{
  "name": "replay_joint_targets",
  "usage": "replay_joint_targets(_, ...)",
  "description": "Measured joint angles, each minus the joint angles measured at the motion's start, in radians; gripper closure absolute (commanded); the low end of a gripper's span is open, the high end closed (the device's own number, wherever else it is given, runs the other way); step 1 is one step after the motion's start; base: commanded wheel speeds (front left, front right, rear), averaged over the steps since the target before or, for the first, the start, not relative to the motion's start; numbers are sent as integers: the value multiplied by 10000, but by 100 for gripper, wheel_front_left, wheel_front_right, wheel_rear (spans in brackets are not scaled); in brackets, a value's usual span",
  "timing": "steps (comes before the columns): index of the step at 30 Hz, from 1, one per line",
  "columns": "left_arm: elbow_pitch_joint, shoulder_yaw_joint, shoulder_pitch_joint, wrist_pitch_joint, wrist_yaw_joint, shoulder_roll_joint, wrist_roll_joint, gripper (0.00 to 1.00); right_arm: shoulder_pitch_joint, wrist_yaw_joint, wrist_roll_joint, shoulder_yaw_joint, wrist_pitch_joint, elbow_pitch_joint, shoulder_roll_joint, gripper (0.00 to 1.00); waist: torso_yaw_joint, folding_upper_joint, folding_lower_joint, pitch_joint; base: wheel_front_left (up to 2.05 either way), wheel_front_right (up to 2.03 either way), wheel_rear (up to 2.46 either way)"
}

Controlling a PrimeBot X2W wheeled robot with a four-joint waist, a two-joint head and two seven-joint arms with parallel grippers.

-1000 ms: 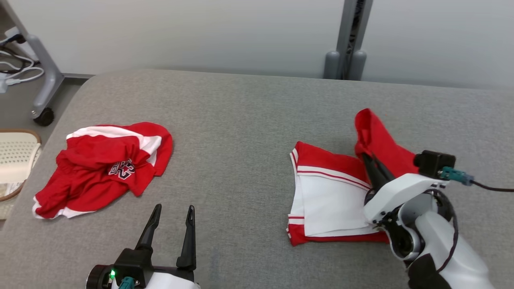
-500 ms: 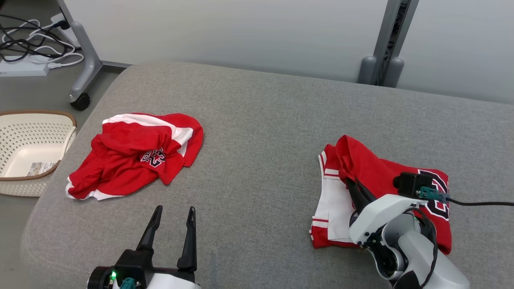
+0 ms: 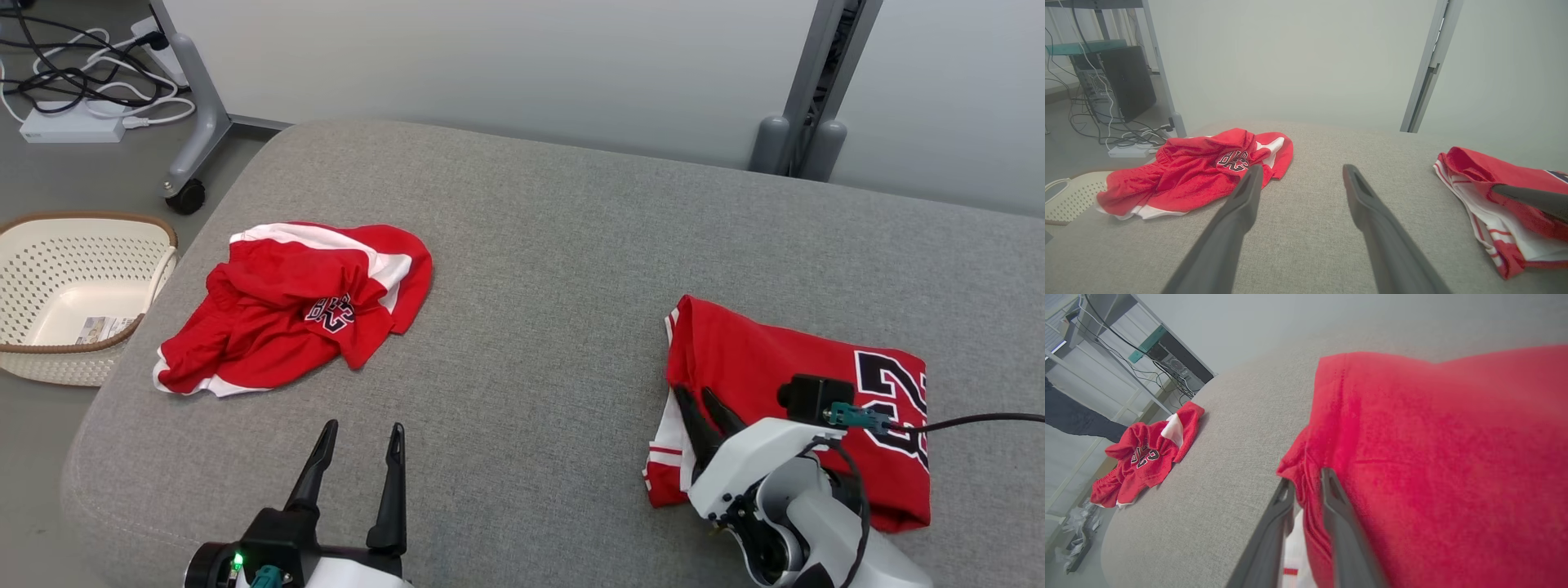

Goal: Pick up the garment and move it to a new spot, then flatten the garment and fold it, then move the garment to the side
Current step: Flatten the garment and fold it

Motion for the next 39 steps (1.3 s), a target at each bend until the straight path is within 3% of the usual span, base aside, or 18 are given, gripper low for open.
replay_joint_targets(6,-2,48,2,0,36,2,-2,0,-10,0,1139,815,-123,-619,21,0,-150,0,0,-53,0,0,0)
replay_joint_targets(11,-27,96,6,0,79,2,-8,0,-267,2,1239,1030,-458,-700,27,0,-489,0,0,-108,0,0,0)
replay_joint_targets(23,-82,282,2,0,90,0,-625,0,-580,0,-585,-320,-692,-159,-380,0,-1827,0,0,-168,0,0,0)
replay_joint_targets(37,27,491,-2,0,107,0,-1055,0,829,2,-3292,-1471,-692,-1609,-1049,0,-3066,0,0,-460,0,0,0)
replay_joint_targets(39,31,504,41,0,105,0,-1091,0,1337,2,-3639,-1674,-692,-2259,-1076,0,-3230,0,0,-541,0,0,0)
